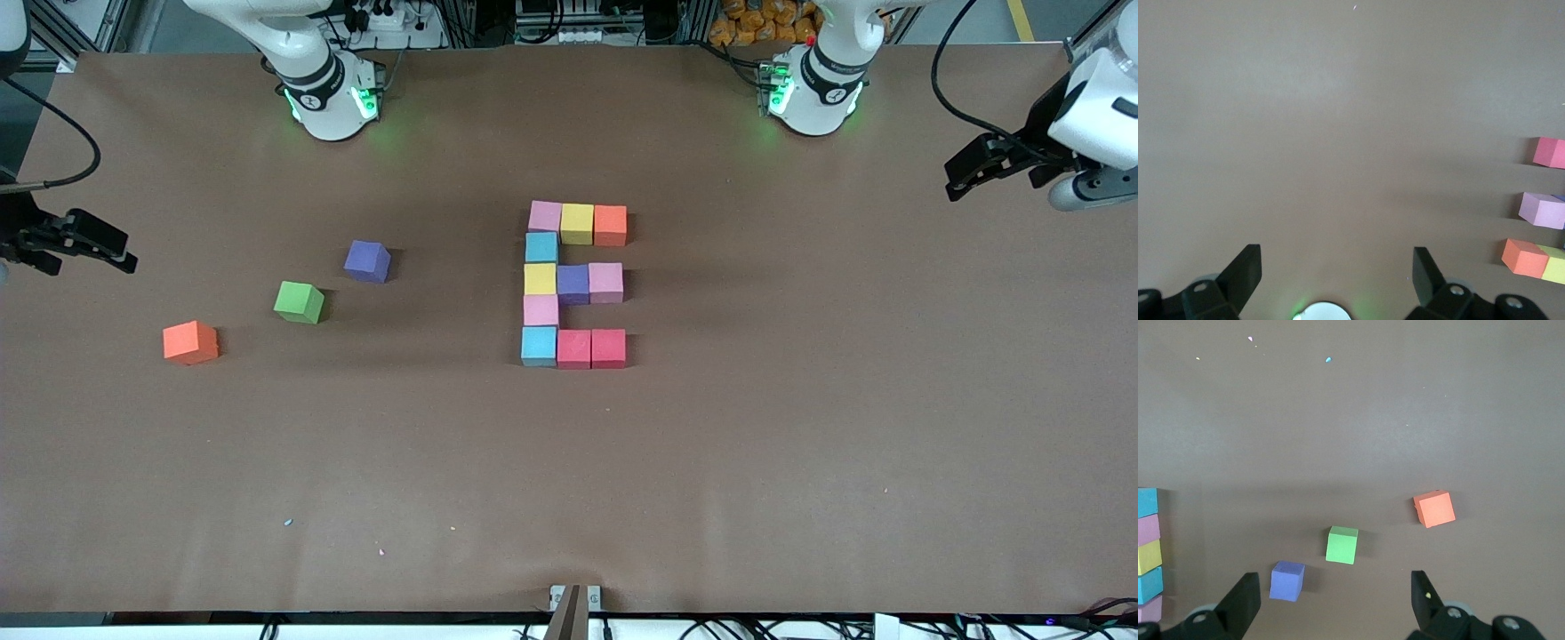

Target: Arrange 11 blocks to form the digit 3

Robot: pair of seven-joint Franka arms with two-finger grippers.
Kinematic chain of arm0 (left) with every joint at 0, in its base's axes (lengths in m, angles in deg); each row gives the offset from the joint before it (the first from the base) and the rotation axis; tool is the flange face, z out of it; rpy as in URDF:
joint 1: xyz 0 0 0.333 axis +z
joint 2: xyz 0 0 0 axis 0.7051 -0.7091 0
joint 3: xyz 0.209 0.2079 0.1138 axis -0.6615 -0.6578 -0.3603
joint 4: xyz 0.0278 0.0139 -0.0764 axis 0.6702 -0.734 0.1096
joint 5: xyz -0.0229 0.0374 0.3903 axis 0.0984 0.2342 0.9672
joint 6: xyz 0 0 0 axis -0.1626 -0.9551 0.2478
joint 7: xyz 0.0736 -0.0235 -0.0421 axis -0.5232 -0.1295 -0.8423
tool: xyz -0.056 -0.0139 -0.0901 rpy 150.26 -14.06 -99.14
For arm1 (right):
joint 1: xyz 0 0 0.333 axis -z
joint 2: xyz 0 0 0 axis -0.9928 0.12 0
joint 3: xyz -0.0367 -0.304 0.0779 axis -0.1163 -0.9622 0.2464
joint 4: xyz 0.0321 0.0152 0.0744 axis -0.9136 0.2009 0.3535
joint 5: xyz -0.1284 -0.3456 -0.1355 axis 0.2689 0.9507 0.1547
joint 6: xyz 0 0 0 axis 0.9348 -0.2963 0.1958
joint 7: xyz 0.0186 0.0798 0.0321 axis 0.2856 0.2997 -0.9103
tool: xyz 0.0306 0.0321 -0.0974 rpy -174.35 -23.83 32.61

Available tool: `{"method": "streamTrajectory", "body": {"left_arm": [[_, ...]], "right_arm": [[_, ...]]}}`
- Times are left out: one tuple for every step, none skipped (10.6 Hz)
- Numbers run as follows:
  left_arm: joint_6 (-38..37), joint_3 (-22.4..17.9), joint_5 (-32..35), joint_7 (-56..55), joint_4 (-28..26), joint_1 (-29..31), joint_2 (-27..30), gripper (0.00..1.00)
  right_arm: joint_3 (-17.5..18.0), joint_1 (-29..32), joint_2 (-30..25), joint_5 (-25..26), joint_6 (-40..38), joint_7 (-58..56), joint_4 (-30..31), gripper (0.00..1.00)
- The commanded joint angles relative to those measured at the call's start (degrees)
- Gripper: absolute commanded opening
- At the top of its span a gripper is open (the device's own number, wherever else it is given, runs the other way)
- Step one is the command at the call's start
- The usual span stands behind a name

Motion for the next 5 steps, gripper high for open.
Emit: {"method": "streamTrajectory", "body": {"left_arm": [[2.9,-1.1,0.0,3.6,-2.4,0.2,2.7,1.0],[3.8,-1.1,-0.4,3.8,-2.8,0.3,3.2,1.0],[5.5,-1.5,-2.1,3.9,-3.4,0.3,3.6,1.0],[5.9,-1.8,-2.6,4.8,-3.4,0.3,3.5,1.0],[5.9,-1.8,-2.6,5.1,-3.4,0.2,3.3,1.0]], "right_arm": [[0.0,-0.4,-0.4,-0.3,-0.1,1.0,0.1,1.0],[-0.1,-0.3,-0.4,-0.3,-0.1,1.1,-0.1,1.0],[-0.1,-0.2,-0.4,-0.3,-0.1,1.1,-0.2,1.0],[-0.1,-0.3,-0.4,-0.3,-0.1,1.0,-0.2,1.0],[-0.1,-0.3,-0.4,-0.3,-0.1,1.0,-0.1,1.0]]}}
